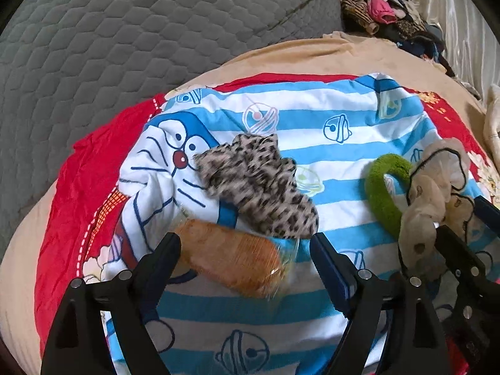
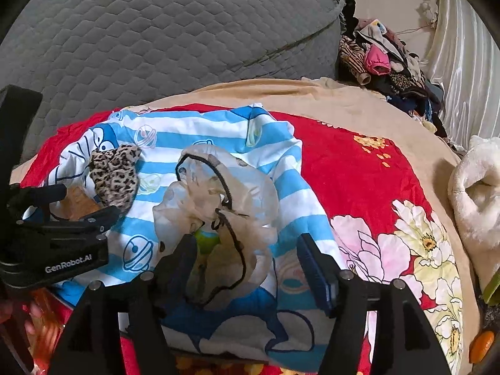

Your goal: Organize objects

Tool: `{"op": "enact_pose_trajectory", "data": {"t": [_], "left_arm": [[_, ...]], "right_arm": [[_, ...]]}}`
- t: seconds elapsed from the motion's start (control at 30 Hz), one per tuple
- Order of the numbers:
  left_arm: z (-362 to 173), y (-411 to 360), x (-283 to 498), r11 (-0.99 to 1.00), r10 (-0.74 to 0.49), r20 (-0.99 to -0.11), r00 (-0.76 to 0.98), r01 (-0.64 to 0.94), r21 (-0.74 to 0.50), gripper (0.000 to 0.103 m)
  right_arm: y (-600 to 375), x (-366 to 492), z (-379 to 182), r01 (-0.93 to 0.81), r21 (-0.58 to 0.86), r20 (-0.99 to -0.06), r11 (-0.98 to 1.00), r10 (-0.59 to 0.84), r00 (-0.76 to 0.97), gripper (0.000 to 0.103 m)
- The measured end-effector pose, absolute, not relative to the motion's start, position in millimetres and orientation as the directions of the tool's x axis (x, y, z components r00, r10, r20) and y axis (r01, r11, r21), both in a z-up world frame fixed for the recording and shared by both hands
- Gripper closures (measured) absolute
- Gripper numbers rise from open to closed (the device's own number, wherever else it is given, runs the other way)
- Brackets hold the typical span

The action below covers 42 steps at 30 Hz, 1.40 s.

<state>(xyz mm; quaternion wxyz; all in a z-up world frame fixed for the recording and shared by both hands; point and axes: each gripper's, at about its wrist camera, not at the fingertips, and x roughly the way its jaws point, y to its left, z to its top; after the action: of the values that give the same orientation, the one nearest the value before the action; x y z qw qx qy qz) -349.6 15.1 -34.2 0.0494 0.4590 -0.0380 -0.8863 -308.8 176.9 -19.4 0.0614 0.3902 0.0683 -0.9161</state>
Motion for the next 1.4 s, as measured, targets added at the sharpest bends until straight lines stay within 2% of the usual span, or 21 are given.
{"op": "enact_pose_trajectory", "data": {"t": [0.4,0.53,0.6,0.63,0.7,1.17,1.3,1.4], "left_arm": [[-28,7,-321,-0.993,-0.122,-0.803,-0.583,0.07,0.1,0.018],[-24,4,-315,-0.993,-0.116,-0.801,-0.587,0.069,0.093,0.017],[-23,3,-311,-0.993,-0.116,-0.801,-0.587,0.071,0.092,0.013],[-21,1,-309,-0.993,-0.117,-0.799,-0.589,0.078,0.088,0.007],[-19,-1,-305,-0.993,-0.116,-0.797,-0.593,0.085,0.082,0.006],[-2,-13,-271,-0.992,-0.118,-0.789,-0.603,0.099,0.073,0.006],[8,-14,-261,-0.992,-0.12,-0.783,-0.61,0.098,0.076,0.006],[20,-14,-253,-0.993,-0.115,-0.773,-0.624,0.095,0.071,0.006]], "right_arm": [[177,-294,-14,0.179,-0.079,-0.729,-0.981,-0.066,-0.681,0.028],[177,-290,-9,0.183,-0.075,-0.726,-0.98,-0.072,-0.684,0.019],[177,-288,-6,0.186,-0.076,-0.723,-0.98,-0.074,-0.686,0.017],[177,-286,-5,0.186,-0.074,-0.724,-0.98,-0.075,-0.686,0.015],[176,-284,-3,0.185,-0.076,-0.724,-0.98,-0.073,-0.686,0.013],[176,-258,23,0.184,-0.088,-0.709,-0.979,-0.068,-0.702,0.013],[175,-248,40,0.176,-0.079,-0.687,-0.981,-0.074,-0.723,0.007],[175,-240,52,0.173,-0.069,-0.675,-0.982,-0.082,-0.733,0.006]]}}
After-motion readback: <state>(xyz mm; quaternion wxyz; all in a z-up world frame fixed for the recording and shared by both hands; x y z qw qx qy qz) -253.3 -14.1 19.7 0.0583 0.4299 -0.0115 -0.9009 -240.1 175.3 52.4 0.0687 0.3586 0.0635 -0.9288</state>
